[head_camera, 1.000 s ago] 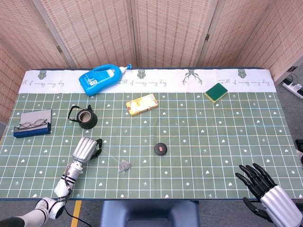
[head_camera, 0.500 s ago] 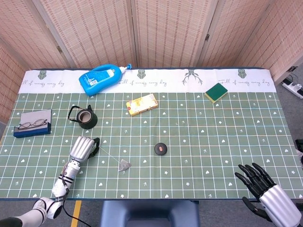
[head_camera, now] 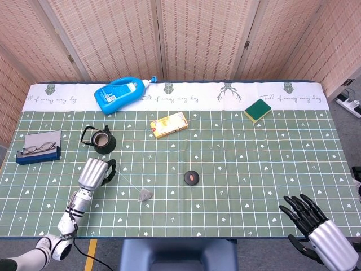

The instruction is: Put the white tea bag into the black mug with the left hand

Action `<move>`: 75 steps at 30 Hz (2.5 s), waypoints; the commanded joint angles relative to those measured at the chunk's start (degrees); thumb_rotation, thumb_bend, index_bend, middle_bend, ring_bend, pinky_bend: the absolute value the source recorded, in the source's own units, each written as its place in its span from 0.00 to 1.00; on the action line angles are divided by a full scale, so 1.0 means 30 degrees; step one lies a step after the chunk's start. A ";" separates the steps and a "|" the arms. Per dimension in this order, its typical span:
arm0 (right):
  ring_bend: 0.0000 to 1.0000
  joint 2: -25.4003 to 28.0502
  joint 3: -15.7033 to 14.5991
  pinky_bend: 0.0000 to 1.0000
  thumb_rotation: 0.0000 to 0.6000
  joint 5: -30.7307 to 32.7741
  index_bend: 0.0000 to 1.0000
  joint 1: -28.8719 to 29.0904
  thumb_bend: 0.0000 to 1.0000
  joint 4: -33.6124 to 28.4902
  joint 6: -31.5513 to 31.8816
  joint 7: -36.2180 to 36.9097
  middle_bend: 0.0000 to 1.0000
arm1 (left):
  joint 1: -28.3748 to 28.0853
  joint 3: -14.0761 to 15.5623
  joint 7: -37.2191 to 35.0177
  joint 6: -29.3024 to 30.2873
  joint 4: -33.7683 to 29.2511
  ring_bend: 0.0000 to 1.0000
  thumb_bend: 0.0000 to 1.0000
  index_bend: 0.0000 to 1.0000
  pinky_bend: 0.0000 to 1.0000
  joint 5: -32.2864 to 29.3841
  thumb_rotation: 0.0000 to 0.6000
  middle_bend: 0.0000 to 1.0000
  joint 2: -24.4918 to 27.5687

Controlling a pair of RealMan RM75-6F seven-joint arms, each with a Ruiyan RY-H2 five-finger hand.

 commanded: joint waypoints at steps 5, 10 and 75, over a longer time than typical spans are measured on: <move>0.00 -0.0001 0.0000 0.00 1.00 0.0000 0.00 0.0030 0.42 -0.0022 -0.0051 -0.0029 0.00 | -0.0045 -0.0665 0.1671 0.1174 -0.3169 1.00 0.49 0.66 1.00 0.0130 1.00 1.00 0.1848; 0.00 0.0027 -0.0005 0.00 1.00 0.0020 0.00 0.0070 0.42 -0.0074 -0.0114 -0.0005 0.00 | -0.0198 -0.1268 0.2423 0.1486 -0.5110 1.00 0.49 0.66 1.00 -0.0006 1.00 1.00 0.2953; 0.00 0.0705 0.1203 0.00 1.00 0.4375 0.00 0.1542 0.42 -0.2417 -0.4248 0.0311 0.00 | -0.3995 -0.3538 -0.1801 -0.4303 -0.1385 1.00 0.49 0.65 1.00 -0.3735 1.00 1.00 0.6355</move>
